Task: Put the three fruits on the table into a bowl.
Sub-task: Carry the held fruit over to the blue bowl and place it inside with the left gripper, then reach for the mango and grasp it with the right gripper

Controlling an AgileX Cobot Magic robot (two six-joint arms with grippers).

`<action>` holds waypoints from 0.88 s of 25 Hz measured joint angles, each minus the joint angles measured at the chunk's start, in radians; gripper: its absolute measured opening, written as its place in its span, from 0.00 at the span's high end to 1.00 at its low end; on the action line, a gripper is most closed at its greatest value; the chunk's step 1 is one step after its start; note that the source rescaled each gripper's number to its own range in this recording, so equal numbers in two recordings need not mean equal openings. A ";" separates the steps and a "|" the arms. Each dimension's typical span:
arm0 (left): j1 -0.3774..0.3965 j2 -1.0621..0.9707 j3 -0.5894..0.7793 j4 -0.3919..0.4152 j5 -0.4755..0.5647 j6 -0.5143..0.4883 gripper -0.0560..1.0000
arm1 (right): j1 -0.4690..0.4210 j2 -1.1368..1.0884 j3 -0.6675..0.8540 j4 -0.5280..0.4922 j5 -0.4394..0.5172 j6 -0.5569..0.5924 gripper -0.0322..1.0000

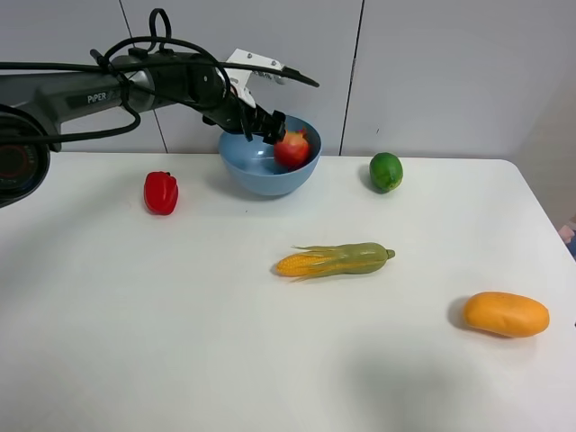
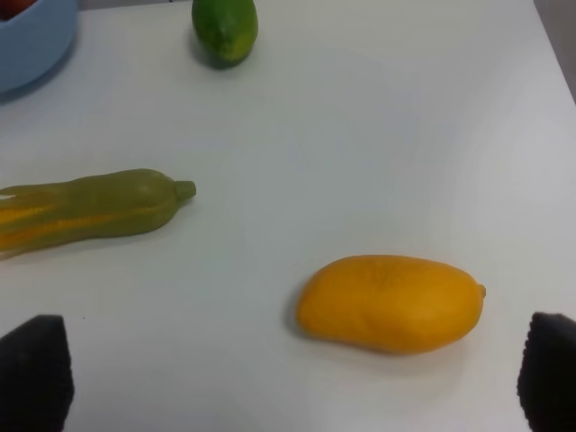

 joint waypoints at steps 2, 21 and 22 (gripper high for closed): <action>-0.007 -0.032 0.000 -0.001 0.048 -0.021 0.03 | 0.000 0.000 0.000 0.000 0.000 0.000 0.00; 0.129 -0.451 0.000 0.277 0.598 -0.037 0.03 | 0.000 0.000 0.000 0.000 0.000 0.000 0.00; 0.139 -0.476 0.000 0.288 0.629 -0.041 0.03 | 0.000 0.000 0.000 0.000 0.000 0.000 0.00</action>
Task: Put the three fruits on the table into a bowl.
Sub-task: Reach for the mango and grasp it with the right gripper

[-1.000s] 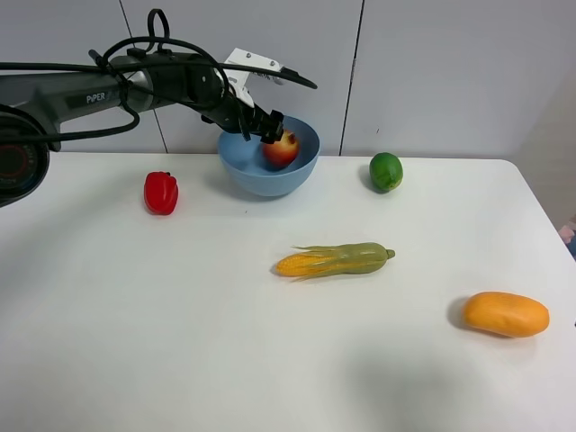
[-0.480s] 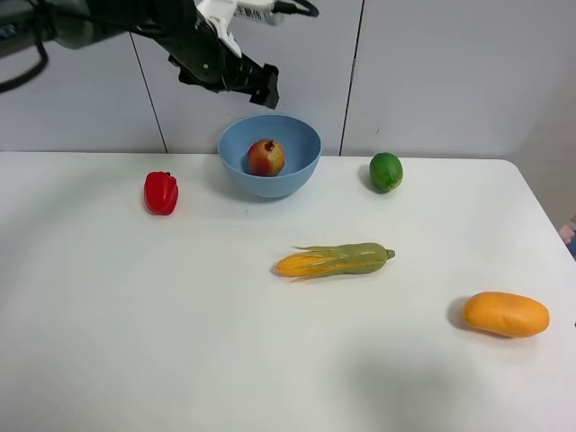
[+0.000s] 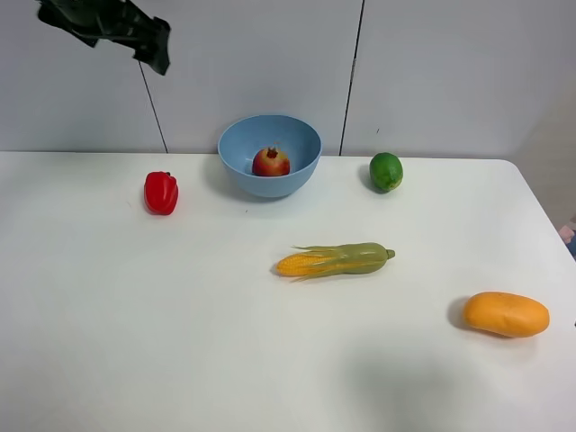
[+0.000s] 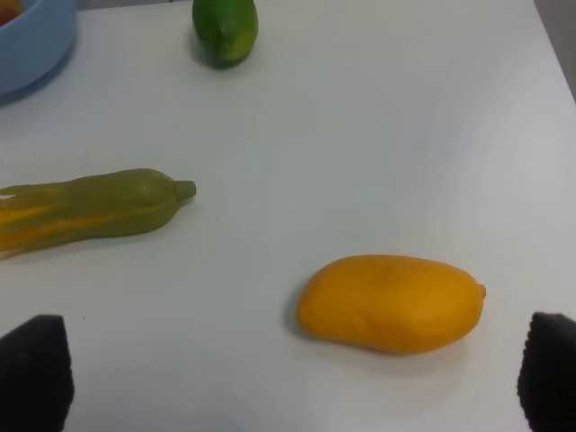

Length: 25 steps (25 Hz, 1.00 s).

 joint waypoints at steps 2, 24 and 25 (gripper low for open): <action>0.026 -0.061 0.005 0.010 0.046 -0.007 0.03 | 0.000 0.000 0.000 0.000 0.000 0.000 0.00; 0.342 -1.319 1.099 -0.124 -0.099 -0.042 0.03 | 0.000 0.000 0.000 0.000 0.000 0.000 0.00; 0.342 -1.365 1.126 -0.135 -0.099 -0.042 0.03 | 0.000 0.000 0.000 0.000 0.000 0.000 0.00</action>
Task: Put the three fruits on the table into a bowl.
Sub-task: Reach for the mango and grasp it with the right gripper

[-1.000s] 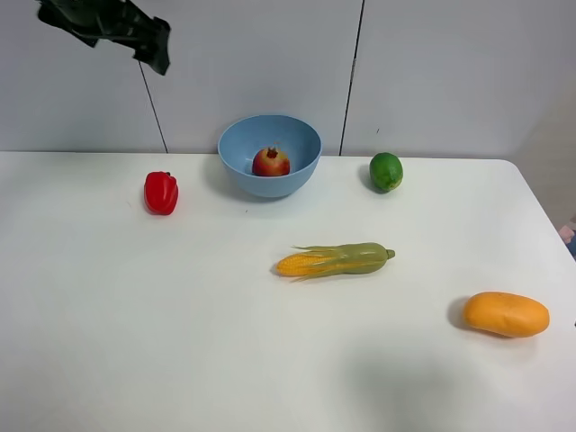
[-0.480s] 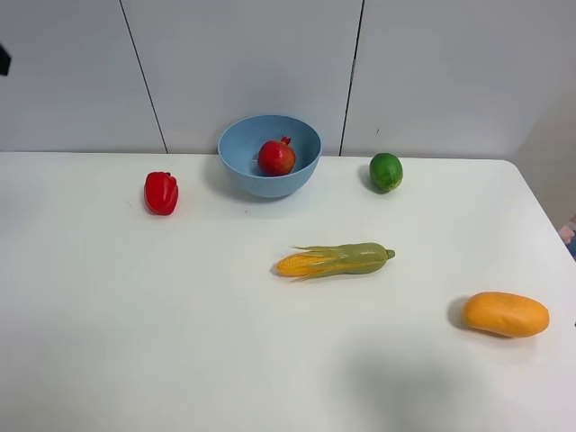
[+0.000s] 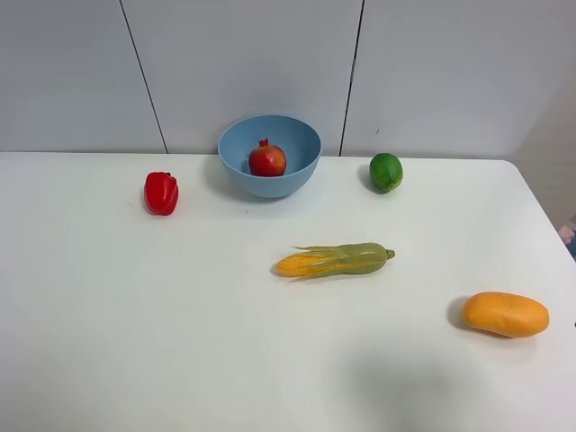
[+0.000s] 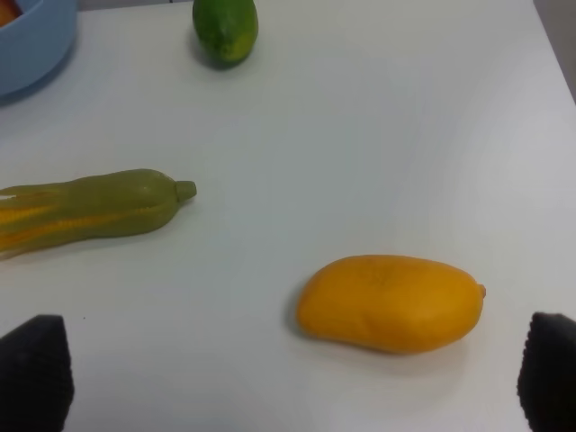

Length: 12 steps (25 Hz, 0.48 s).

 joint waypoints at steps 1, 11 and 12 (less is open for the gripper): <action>0.000 -0.053 0.028 -0.007 0.000 0.000 0.03 | 0.000 0.000 0.000 0.000 0.000 0.000 0.00; 0.000 -0.379 0.180 -0.015 0.063 0.011 0.03 | 0.000 0.000 0.000 0.000 0.000 0.000 0.00; 0.000 -0.393 0.190 -0.020 0.065 0.010 0.03 | 0.000 0.000 0.000 0.000 0.000 0.000 0.00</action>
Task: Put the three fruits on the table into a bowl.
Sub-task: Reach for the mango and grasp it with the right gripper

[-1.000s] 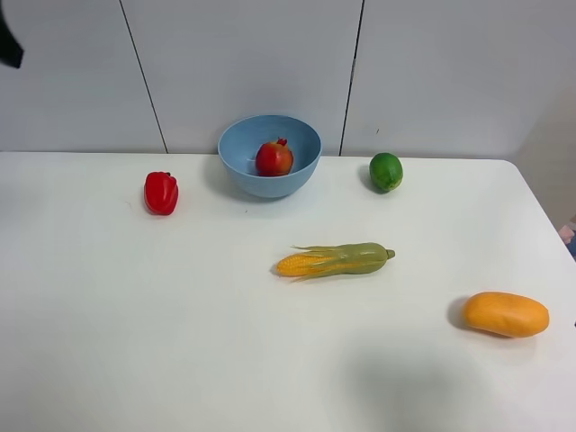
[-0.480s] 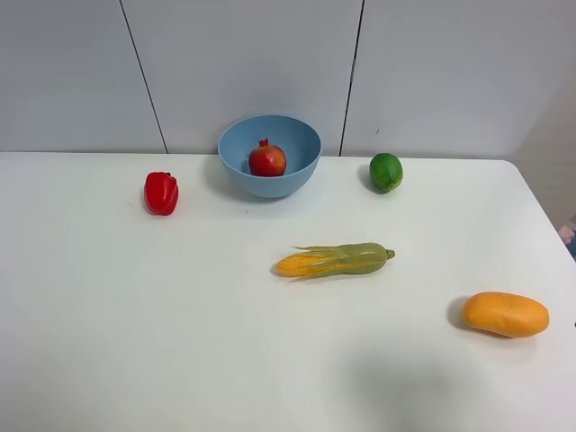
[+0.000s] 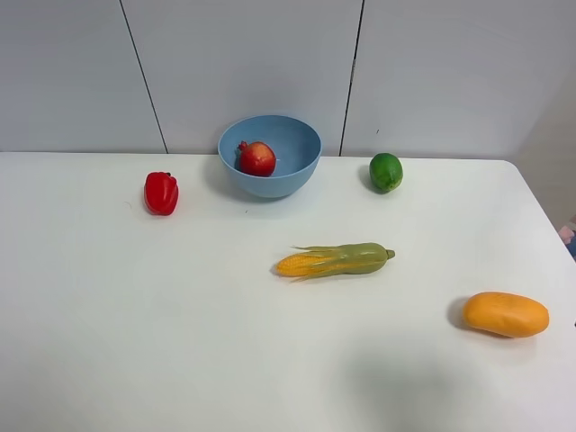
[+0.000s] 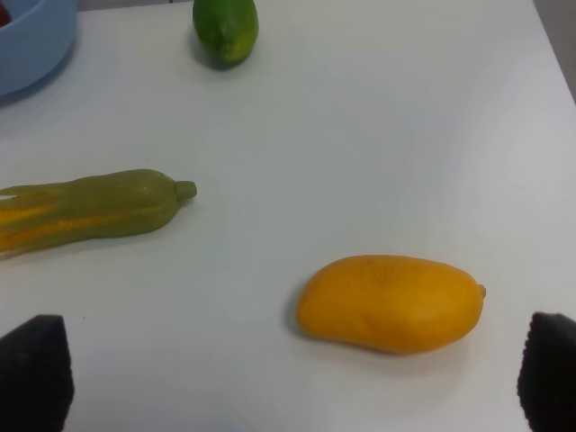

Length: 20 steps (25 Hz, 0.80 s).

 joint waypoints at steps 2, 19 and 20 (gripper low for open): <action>0.000 -0.016 0.024 -0.009 0.002 -0.002 0.03 | 0.000 0.000 0.000 0.000 0.000 0.000 0.00; 0.000 -0.062 0.071 -0.061 0.018 -0.068 0.03 | 0.000 0.000 0.000 0.000 0.000 0.000 0.00; 0.000 -0.062 0.071 -0.059 0.018 -0.068 0.03 | 0.000 0.000 0.000 0.000 0.000 0.000 0.00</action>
